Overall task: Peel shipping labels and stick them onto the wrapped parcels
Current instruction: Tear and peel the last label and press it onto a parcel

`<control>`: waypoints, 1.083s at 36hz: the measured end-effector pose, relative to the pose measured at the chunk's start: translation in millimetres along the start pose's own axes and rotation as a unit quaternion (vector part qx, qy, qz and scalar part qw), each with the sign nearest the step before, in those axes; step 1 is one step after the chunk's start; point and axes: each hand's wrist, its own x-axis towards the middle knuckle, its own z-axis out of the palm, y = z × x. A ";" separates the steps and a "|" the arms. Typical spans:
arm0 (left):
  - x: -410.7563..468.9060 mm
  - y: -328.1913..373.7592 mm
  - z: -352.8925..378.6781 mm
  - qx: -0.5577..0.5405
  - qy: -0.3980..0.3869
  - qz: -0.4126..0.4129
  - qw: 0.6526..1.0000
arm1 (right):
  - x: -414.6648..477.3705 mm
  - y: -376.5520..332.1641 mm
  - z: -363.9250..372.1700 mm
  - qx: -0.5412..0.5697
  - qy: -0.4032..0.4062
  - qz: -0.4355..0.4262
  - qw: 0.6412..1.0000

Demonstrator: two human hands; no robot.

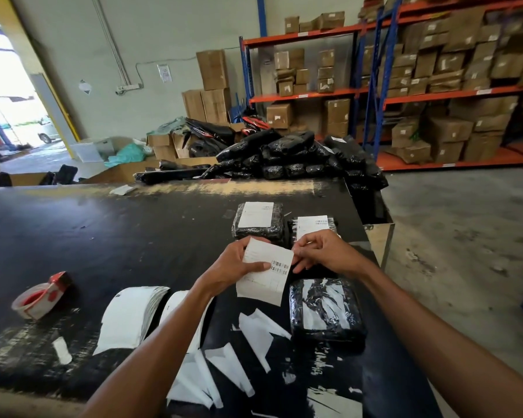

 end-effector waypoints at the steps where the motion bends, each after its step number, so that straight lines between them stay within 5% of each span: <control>1: 0.1 0.4 1.3 0.003 0.000 0.000 1.000 | -0.5 0.9 -1.1 -0.003 -0.003 -0.001 1.000; 20: -0.8 4.1 10.7 0.007 -0.003 0.007 1.000 | -6.4 -1.0 -16.1 -0.019 -0.079 0.024 0.996; 26: 3.7 -9.5 36.7 0.101 0.175 0.053 0.978 | -9.7 -1.8 -14.7 -0.011 -0.081 0.006 0.997; 32: -7.3 18.6 69.0 -0.065 -0.048 -0.002 0.997 | -12.6 -5.2 -10.7 -0.025 -0.082 -0.004 0.996; 39: -6.3 23.4 73.7 -0.108 -0.071 0.004 0.992 | -20.6 -7.1 -13.7 0.004 -0.075 -0.003 0.997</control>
